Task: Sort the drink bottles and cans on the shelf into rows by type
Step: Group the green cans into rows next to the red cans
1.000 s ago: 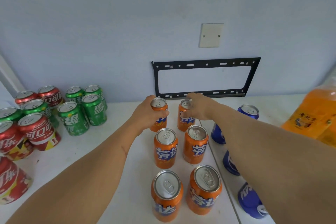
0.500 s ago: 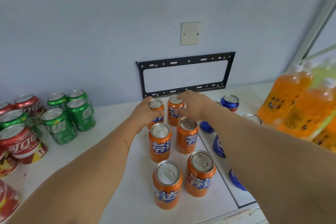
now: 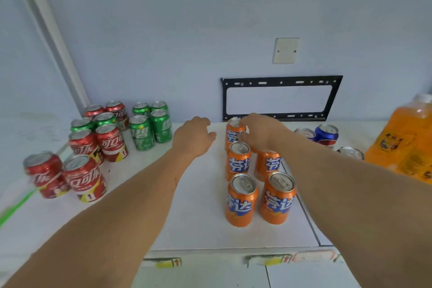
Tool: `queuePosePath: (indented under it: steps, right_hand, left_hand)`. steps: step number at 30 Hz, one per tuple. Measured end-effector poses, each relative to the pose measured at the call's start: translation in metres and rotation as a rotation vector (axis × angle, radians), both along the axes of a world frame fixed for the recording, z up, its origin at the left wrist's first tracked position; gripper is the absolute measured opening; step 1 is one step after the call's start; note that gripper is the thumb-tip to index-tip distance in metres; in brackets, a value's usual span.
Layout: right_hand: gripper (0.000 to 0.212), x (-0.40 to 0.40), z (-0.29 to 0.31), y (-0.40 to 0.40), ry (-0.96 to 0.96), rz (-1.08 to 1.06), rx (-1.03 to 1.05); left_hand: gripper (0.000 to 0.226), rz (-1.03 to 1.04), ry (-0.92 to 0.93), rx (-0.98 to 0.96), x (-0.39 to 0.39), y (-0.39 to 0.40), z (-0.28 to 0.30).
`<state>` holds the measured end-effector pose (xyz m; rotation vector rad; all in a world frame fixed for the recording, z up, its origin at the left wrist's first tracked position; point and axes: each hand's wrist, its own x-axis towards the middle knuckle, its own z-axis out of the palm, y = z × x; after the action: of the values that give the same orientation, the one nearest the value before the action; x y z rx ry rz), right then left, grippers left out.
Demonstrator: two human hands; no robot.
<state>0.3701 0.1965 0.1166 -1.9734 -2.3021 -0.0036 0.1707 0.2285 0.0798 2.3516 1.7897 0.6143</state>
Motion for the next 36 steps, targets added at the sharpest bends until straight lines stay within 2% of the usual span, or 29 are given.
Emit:
queuePosePath:
  steps: [6,11,14,17,19,22,27,31,36]
  right_hand:
    - [0.051,-0.063,-0.007,-0.023,0.016,0.128,-0.028]
    - [0.050,-0.116,-0.022,-0.028,0.030,0.202,-0.036]
    - [0.052,-0.141,-0.031,-0.018,0.040,0.210,-0.043]
    - [0.054,-0.166,-0.038,0.002,0.101,0.179,-0.045]
    - [0.057,-0.182,-0.043,0.019,0.197,0.139,-0.072]
    - [0.058,-0.200,-0.050,0.047,0.385,0.065,-0.094]
    - [0.070,-0.217,-0.054,0.090,0.845,-0.123,-0.105]
    - [0.078,-0.220,-0.061,0.118,1.118,-0.211,-0.113]
    - [0.086,-0.226,-0.073,0.147,1.253,-0.210,-0.180]
  left_hand:
    - [0.044,0.129,0.034,0.054,-0.064,-0.056,-0.004]
    - [0.045,0.210,0.044,0.101,-0.115,-0.074,-0.012]
    - [0.041,0.262,-0.074,0.079,-0.137,-0.070,-0.016]
    - [0.036,0.291,-0.367,0.042,-0.154,-0.056,-0.017]
    - [0.030,0.293,-0.559,0.037,-0.164,-0.040,-0.022]
    - [0.042,0.292,-0.729,0.004,-0.169,-0.015,-0.035]
    - [0.055,0.268,-0.991,-0.111,-0.163,0.030,-0.050]
    - [0.066,0.313,-1.067,-0.109,-0.157,0.057,-0.061]
    - [0.084,0.368,-1.031,-0.080,-0.154,0.081,-0.079]
